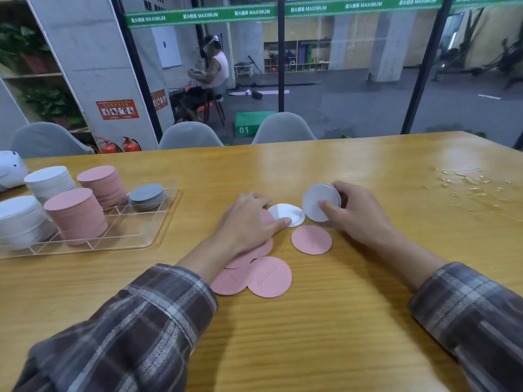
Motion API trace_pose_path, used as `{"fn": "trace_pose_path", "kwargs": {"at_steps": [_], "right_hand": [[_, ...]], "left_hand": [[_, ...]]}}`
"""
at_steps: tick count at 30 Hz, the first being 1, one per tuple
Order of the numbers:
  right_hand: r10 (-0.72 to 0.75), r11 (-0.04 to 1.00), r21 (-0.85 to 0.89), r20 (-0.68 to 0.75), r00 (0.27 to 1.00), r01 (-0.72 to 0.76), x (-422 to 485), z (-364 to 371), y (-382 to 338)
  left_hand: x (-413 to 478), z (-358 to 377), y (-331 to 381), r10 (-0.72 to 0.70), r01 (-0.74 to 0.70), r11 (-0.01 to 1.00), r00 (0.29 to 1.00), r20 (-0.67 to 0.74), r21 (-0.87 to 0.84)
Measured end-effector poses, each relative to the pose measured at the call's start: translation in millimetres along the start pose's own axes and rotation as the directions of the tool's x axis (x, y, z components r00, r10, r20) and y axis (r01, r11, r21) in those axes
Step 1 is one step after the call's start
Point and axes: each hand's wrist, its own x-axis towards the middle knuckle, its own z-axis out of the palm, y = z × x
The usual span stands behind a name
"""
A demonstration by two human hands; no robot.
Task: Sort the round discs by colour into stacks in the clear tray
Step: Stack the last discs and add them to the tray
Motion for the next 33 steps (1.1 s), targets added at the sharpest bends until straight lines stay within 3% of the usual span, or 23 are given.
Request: {"fn": "trace_pose_path", "kwargs": {"at_steps": [9, 16, 22, 26, 33], "right_hand": [[0.014, 0.999, 0.038, -0.038, 0.999, -0.013, 0, 5, -1], [-0.006, 0.982, 0.187, 0.116, 0.993, -0.016, -2, 9, -8], [-0.032, 0.969, 0.245, 0.199, 0.980, -0.018, -4, 12, -15], [-0.031, 0.939, 0.341, 0.242, 0.970, -0.056, -4, 12, -17], [-0.027, 0.932, 0.354, 0.273, 0.962, -0.074, -5, 13, -21]], "left_hand": [[-14, -11, -4, 0.060, -0.084, 0.973, 0.991, -0.118, -0.214], [-24, -14, 8, 0.157, -0.244, 0.919, 0.947, -0.281, -0.310], [-17, -12, 13, 0.106, -0.250, 0.866, 0.938, -0.330, -0.432], [-12, -7, 18, 0.055, -0.233, 0.867, 0.923, -0.381, -0.440], [-10, -7, 19, 0.040, -0.242, 0.872, 0.902, -0.429, -0.426]]}}
